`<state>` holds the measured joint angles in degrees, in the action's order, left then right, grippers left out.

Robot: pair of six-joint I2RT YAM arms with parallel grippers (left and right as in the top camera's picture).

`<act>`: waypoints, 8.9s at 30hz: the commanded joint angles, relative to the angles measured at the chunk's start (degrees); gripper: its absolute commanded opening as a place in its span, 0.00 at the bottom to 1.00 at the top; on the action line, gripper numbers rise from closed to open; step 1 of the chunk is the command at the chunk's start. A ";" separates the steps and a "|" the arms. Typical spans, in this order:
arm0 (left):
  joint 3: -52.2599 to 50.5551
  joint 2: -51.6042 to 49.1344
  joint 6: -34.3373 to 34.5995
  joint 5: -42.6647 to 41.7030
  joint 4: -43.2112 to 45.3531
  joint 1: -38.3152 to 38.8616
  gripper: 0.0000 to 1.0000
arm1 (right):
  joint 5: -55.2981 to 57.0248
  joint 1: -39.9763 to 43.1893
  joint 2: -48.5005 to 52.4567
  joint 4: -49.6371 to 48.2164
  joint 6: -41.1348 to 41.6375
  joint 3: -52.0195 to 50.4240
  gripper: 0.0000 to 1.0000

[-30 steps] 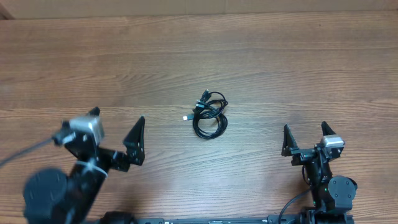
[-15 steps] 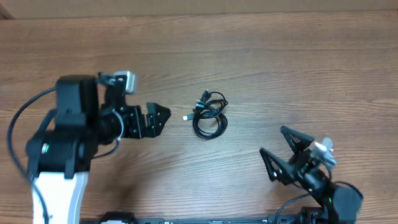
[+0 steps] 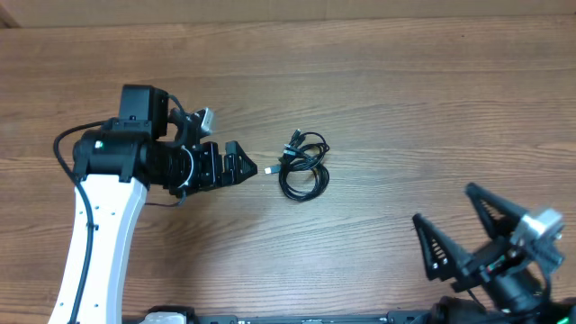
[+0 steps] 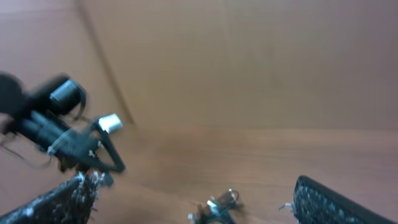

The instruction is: Untangle cables

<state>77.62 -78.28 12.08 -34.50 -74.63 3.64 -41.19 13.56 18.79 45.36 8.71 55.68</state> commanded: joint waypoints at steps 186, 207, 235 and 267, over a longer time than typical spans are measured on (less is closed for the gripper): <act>4.39 -16.11 -10.91 -3.21 4.42 9.33 1.00 | -5.40 -38.25 77.92 23.43 18.80 44.57 0.04; 4.22 -16.22 -0.02 7.69 9.64 10.64 0.59 | -15.08 -38.25 77.92 23.82 19.39 44.57 0.04; 16.41 -10.40 4.28 -6.47 9.97 9.90 0.04 | 31.93 -38.27 79.01 32.92 19.85 40.79 0.68; 39.28 -8.15 43.43 -19.10 40.15 9.88 0.04 | 5.86 -42.32 79.08 12.41 5.14 27.47 0.87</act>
<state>115.39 -87.74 47.94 -51.20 -36.69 13.74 -33.19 -28.21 97.80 59.24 13.63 83.50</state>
